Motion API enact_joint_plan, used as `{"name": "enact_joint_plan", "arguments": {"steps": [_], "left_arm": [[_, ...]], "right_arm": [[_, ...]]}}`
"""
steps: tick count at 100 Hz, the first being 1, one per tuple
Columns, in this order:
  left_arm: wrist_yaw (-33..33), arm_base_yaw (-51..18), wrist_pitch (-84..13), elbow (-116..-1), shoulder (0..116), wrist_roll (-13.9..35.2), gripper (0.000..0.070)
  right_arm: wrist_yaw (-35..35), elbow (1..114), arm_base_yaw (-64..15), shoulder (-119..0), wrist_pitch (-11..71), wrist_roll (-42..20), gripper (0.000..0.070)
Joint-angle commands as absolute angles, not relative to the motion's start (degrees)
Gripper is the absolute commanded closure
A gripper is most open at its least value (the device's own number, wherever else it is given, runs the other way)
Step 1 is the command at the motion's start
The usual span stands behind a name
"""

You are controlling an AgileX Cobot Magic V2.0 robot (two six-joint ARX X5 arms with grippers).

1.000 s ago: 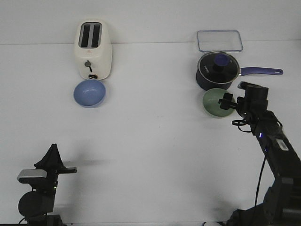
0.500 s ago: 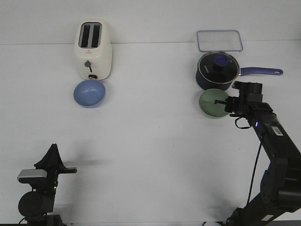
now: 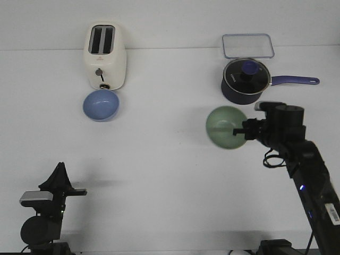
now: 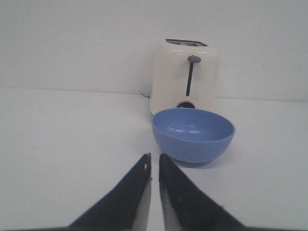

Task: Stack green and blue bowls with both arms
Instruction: 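Lift the green bowl and carry it toward the table center, nearer the robot, then release the green bowl on the table and withdraw the right gripper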

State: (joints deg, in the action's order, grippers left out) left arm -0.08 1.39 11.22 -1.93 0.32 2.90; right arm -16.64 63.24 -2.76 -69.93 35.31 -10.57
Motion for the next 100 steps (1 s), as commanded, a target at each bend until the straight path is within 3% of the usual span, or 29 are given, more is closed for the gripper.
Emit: {"name": "enact_joint_plan", "arguments": {"steps": [1,20,40,56,86,93,100], "left_arm": [[-0.03,1.43,12.08,-0.84,0.25,3.16,0.0685],[-0.03,1.43,12.05,-0.86,0.25,5.61,0.0685],[-0.03,1.43,12.08,-0.91,0.25,9.21,0.0685],[-0.03,1.43,12.08,-0.91,0.25,13.19,0.0685],[-0.03,1.43,12.08,-0.91,0.25,13.17,0.0686],[-0.03,1.43,12.08,-0.91,0.25,13.19,0.0685],[-0.03,1.43,12.16,-0.93,0.25,13.19,0.0685]], "right_arm": [[-16.40,61.21,-7.38,-67.85,34.74,-10.44,0.0700],[-12.60,53.76,-20.84,-65.25,34.46,-13.98,0.0700],[-8.88,47.44,-31.11,-66.67,28.21,-18.06,0.0700],[-5.52,46.59,-34.48,-70.35,26.41,-18.06,0.0700],[-5.61,46.57,-34.87,-77.21,24.77,-17.06,0.0700],[-5.67,46.57,-34.87,-77.36,24.49,-16.73,0.0631],[-5.76,46.57,-34.87,-77.28,23.97,-16.71,0.0474]]}}
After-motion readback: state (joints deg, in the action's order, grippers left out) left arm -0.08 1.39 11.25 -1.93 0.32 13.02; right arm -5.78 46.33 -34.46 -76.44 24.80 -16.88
